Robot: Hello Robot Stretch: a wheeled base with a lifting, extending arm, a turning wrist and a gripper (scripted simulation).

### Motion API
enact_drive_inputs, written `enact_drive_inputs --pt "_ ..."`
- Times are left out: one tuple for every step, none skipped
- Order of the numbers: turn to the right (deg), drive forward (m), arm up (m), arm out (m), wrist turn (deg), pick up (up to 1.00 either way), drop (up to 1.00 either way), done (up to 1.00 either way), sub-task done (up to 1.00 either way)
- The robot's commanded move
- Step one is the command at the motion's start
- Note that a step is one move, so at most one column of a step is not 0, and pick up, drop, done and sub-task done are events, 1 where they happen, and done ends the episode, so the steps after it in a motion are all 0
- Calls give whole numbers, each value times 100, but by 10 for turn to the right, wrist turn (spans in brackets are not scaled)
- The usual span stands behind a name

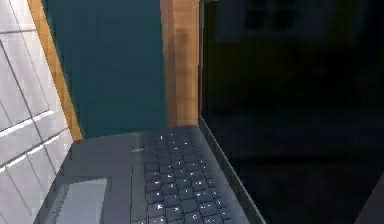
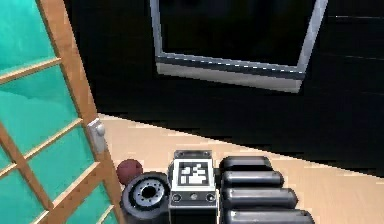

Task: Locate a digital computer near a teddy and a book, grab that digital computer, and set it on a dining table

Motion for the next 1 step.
enact_drive_inputs --pt "-90 0 0 0 0 0 0 0 0"
